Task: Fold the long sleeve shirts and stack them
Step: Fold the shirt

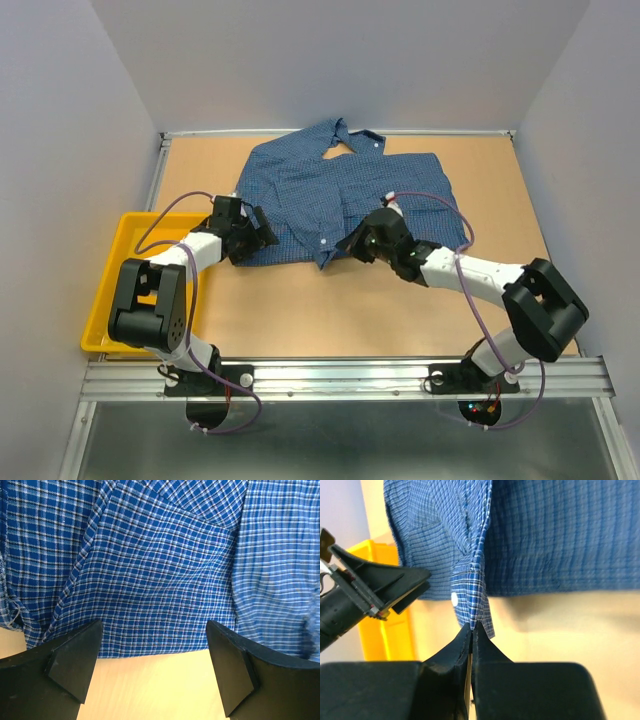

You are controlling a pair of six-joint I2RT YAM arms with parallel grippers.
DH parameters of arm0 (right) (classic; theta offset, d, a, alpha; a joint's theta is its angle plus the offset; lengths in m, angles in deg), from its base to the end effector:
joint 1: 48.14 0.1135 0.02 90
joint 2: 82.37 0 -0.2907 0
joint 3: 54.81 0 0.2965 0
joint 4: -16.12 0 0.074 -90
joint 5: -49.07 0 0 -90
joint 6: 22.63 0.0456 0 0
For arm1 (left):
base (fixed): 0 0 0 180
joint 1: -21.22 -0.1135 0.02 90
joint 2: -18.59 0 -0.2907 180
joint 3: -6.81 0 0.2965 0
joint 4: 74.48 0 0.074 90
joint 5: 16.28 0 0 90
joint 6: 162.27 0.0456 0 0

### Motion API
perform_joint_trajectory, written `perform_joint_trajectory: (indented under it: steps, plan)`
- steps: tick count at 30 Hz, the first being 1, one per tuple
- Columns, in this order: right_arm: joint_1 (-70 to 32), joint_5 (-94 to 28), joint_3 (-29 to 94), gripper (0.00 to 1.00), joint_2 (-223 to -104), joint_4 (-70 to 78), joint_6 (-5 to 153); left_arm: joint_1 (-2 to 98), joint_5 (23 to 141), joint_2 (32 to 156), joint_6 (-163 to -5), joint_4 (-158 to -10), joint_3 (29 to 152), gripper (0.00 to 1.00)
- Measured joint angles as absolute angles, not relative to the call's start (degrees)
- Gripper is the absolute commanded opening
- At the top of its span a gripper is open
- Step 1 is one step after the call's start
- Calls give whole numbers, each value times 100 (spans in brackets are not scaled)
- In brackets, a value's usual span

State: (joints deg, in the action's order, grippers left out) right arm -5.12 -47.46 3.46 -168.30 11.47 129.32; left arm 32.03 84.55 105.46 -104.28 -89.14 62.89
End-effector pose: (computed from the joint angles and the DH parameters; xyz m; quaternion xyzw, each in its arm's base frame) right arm 0.2688 0.2437 0.2021 0.1709 0.8581 0.3517 0.3329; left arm 0.3345 -0.0726 0.1673 -0.1343 0.9121 -0.2191 0.3194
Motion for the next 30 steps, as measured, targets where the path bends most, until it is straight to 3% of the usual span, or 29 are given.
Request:
perform_joint_trajectory:
  steps: [11,30]
  plan:
    - [-2544,-3369,737,1,-17007,-346,10627,3203,8415,10548,-10428,-8918,6289,96]
    - [-4217,-2868,2394,1,-17932,-2188,8718,3203,8372,10548,-10428,-8936,6289,96]
